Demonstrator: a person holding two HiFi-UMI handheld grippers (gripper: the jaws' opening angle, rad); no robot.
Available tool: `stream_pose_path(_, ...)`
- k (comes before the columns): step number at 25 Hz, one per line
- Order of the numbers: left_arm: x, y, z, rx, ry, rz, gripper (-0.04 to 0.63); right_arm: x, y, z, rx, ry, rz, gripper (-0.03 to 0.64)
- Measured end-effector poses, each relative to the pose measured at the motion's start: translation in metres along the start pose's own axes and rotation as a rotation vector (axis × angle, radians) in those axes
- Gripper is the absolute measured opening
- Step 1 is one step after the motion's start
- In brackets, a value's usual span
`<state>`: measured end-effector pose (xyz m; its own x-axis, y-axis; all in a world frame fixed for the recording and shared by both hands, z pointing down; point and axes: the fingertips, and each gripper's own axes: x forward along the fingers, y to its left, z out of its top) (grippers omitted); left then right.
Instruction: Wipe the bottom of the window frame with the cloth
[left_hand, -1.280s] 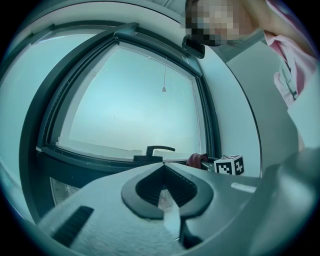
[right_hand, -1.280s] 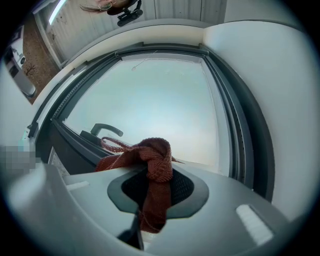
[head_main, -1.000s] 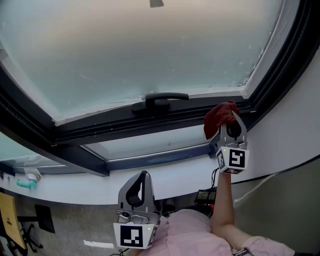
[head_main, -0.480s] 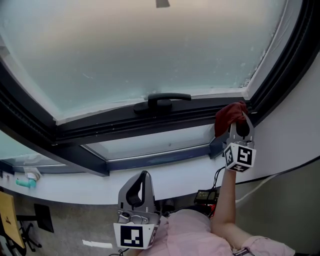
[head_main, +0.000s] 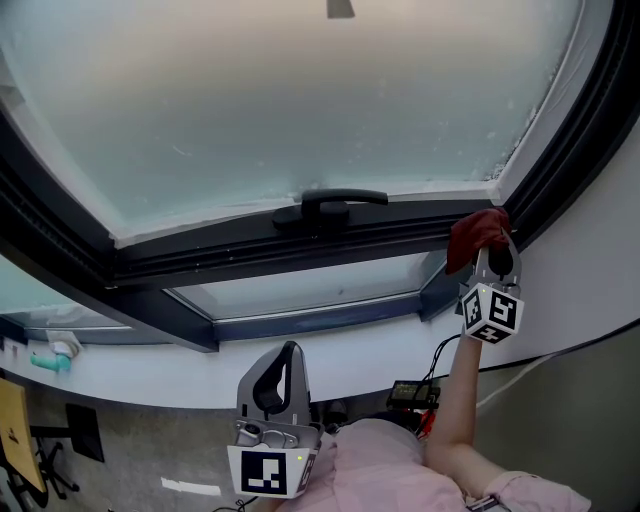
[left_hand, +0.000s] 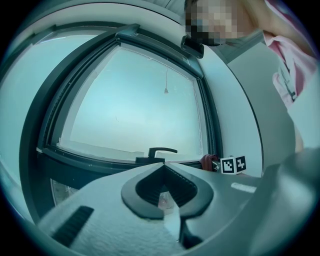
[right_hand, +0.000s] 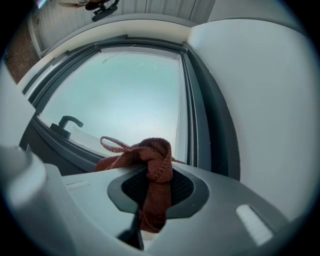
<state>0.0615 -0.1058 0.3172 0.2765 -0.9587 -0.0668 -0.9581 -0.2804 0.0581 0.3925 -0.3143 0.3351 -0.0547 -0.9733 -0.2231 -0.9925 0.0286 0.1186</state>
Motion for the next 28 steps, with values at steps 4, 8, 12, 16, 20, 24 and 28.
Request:
stream_pose_path(4, -0.004, 0.005, 0.002, 0.005, -0.002, 0.019, -0.003, 0.002, -0.013, -0.002, 0.016, 0.007, -0.025, 0.069)
stream_pose_path(8, -0.009, 0.009, 0.005, 0.012, -0.009, 0.030, -0.003, 0.002, -0.015, -0.003, 0.025, 0.019, -0.028, 0.069)
stream_pose_path(12, -0.013, 0.010, 0.007, 0.020, -0.016, 0.027, -0.003, -0.008, -0.001, 0.003, 0.103, 0.026, 0.013, 0.067)
stream_pose_path(16, -0.014, 0.007, 0.009, 0.023, -0.023, 0.015, -0.003, -0.034, 0.081, 0.016, 0.172, -0.001, 0.267, 0.067)
stream_pose_path(20, -0.015, 0.005, 0.011, 0.024, -0.027, 0.000, -0.003, -0.060, 0.180, 0.013, 0.192, 0.026, 0.518, 0.067)
stream_pose_path(24, -0.021, 0.009, 0.012, 0.026, -0.030, 0.013, -0.003, -0.071, 0.249, -0.002, 0.169, 0.094, 0.635, 0.067)
stream_pose_path(28, -0.031, 0.020, 0.013, 0.020, -0.031, 0.049, -0.003, -0.066, 0.287, -0.011, 0.166, 0.136, 0.672, 0.067)
